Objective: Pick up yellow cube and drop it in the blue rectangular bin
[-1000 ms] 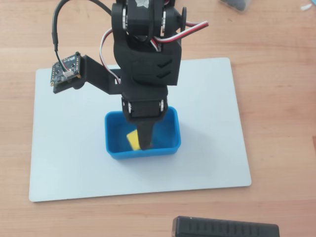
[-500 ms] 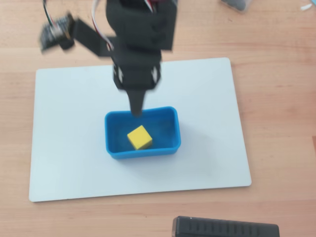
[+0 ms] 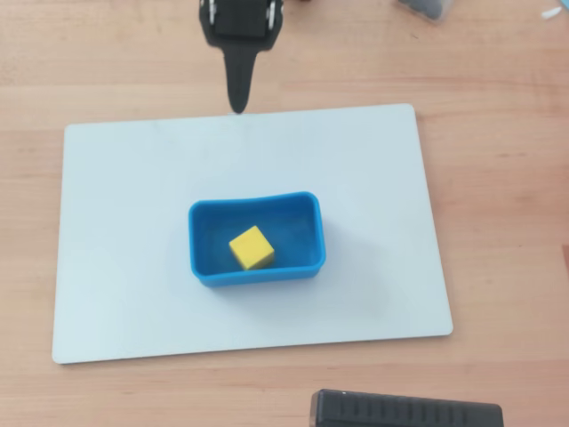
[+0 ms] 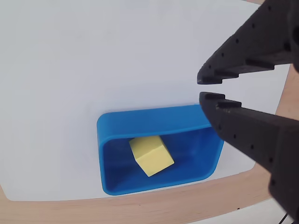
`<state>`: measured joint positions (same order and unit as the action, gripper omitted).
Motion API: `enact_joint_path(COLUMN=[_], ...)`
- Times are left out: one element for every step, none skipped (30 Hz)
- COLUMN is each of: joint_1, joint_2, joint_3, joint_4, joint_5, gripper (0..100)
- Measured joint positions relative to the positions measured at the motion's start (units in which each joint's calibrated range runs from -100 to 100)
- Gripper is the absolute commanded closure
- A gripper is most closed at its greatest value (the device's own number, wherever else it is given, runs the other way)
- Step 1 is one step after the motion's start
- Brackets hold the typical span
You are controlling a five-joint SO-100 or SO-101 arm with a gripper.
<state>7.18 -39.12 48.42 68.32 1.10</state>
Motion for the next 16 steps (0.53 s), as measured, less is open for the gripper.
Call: enact_joint_path(joint_1=[0.0, 0.0, -0.1, -0.3, -0.4, -0.4, -0.4, -0.4, -0.4, -0.4, -0.4, -0.4, -0.4, -0.4, -0.4, -0.5], joint_2=[-2.9, -5.2, -7.8, -9.7, -11.5, -12.6, -13.6, -14.4, -15.5, -16.7, -18.0, -19.0, -20.1, -21.3, -23.1, -24.7], joint_3=[3.1, 5.8, 8.8, 11.1, 13.4, 15.1, 16.8, 18.4, 20.3, 22.2, 23.9, 25.4, 26.9, 28.3, 30.0, 31.6], joint_4=[-1.0, -1.7, -2.6, -3.4, -4.2, -5.0, -5.9, -6.8, -7.9, -8.9, -9.7, -10.5, -11.2, -11.7, -12.2, -12.5], joint_5=[0.0, 0.0, 0.0, 0.0, 0.0, 0.0, 0.0, 0.0, 0.0, 0.0, 0.0, 0.0, 0.0, 0.0, 0.0, 0.0], gripper=[100, 100, 100, 100, 100, 100, 100, 100, 100, 100, 100, 100, 100, 100, 100, 100])
